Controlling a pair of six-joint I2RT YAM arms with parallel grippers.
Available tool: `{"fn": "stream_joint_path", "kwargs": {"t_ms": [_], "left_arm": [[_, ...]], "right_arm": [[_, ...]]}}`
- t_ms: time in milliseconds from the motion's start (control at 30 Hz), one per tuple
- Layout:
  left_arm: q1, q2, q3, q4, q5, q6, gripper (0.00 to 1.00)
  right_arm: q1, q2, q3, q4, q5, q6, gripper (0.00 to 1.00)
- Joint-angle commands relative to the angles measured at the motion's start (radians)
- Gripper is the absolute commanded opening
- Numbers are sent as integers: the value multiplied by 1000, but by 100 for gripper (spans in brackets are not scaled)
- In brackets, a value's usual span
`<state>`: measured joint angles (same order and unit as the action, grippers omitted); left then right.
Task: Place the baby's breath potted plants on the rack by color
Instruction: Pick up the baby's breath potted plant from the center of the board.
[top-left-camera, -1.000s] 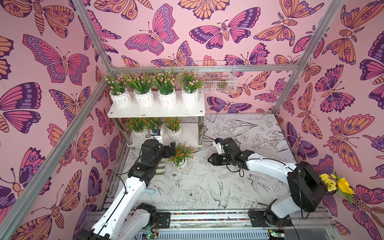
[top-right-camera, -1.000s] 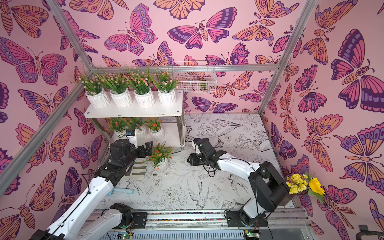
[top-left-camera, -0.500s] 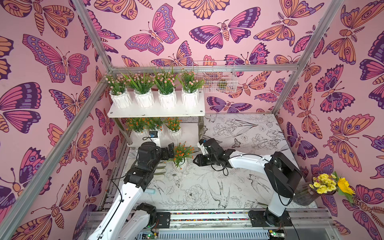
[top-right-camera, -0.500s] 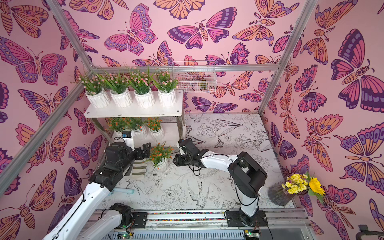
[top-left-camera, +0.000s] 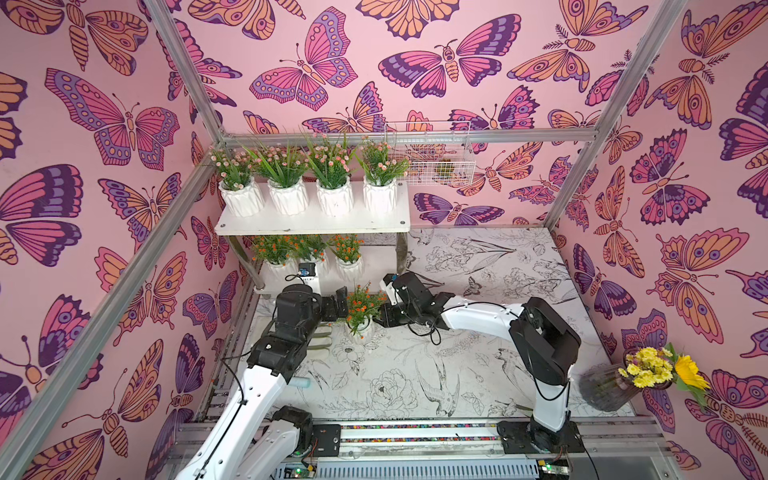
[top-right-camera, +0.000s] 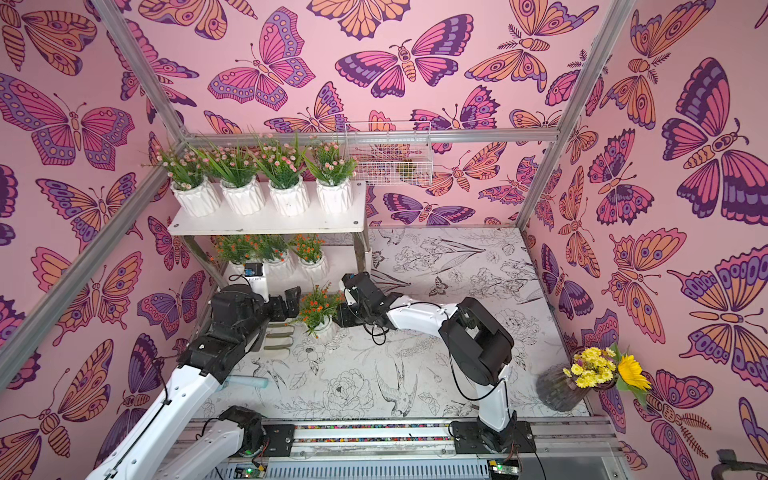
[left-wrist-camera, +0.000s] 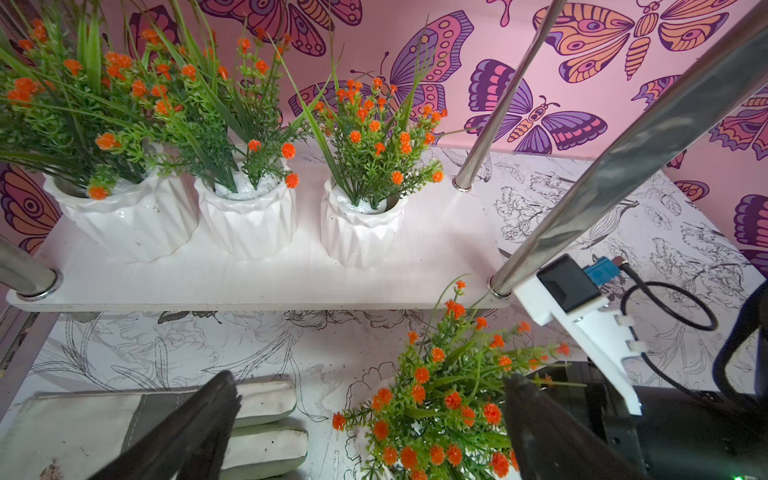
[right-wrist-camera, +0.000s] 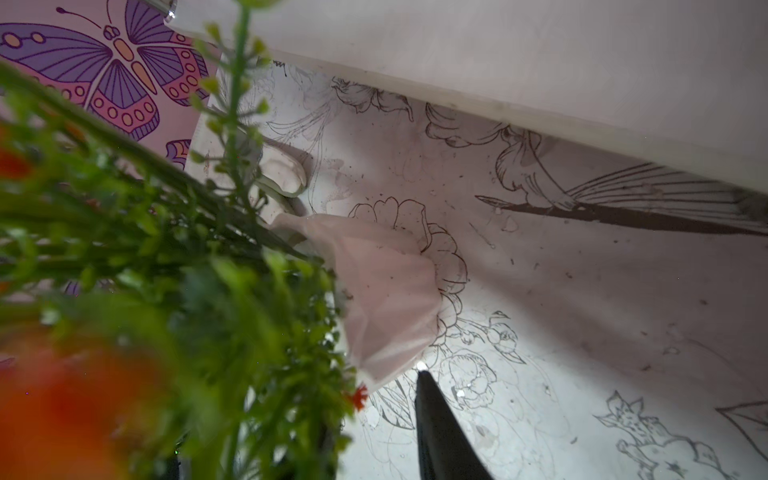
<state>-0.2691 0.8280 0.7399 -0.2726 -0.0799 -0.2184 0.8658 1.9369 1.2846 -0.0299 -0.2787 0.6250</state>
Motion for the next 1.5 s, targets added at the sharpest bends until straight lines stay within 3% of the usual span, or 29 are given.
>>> {"fn": "stream_joint_path", "kwargs": {"t_ms": [0, 900, 1200, 1467], "left_arm": [[-3, -16, -2, -31, -21, 17, 100], [-3, -52, -23, -38, -4, 7, 100], [-2, -61, -30, -39, -1, 8, 100], [-2, -80, -34, -49, 0, 10, 100]], "right_arm": [[13, 15, 48, -31, -8, -7, 32], [61, 111, 204, -189, 190, -31, 20], [98, 151, 309, -333, 322, -54, 20], [109, 177, 363, -399, 360, -66, 20]]}}
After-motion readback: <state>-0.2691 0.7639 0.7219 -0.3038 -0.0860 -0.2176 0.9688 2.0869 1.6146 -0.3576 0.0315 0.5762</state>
